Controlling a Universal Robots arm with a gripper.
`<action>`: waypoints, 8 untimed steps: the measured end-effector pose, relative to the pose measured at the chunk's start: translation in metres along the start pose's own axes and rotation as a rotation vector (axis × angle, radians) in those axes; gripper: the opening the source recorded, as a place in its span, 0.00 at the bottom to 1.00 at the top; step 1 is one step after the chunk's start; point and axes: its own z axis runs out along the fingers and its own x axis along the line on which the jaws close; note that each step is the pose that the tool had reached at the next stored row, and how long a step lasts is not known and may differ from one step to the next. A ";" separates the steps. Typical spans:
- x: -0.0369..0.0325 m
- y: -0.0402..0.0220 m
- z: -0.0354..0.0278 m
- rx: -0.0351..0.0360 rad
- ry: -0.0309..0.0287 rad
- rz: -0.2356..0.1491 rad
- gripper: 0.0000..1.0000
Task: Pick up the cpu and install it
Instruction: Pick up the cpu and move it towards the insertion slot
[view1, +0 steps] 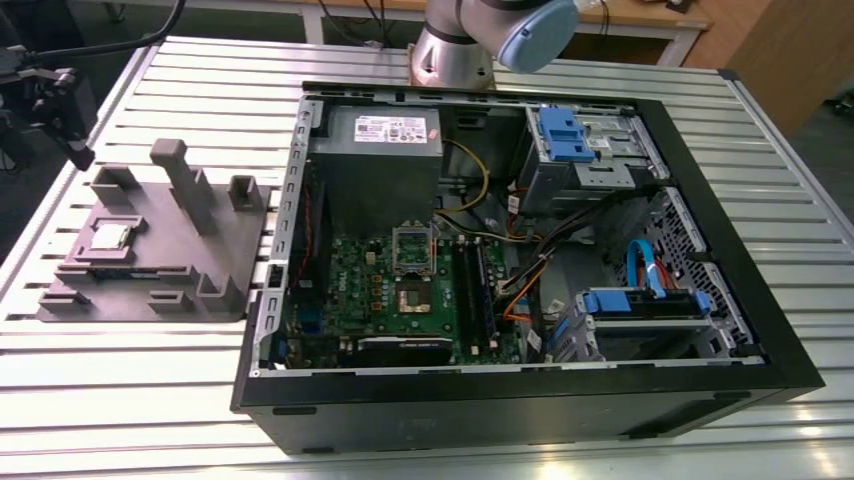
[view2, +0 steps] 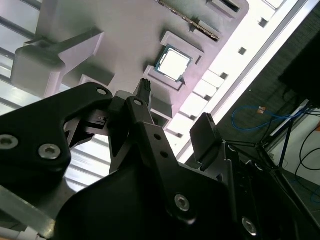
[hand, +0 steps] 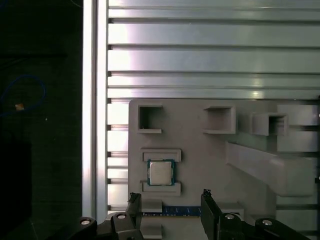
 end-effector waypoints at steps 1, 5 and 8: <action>0.0000 0.0000 0.0006 0.0000 -0.0001 0.000 0.59; 0.0000 0.0000 0.0026 0.0000 -0.0001 0.000 0.59; 0.0001 0.0000 0.0043 0.0000 0.0000 0.000 0.59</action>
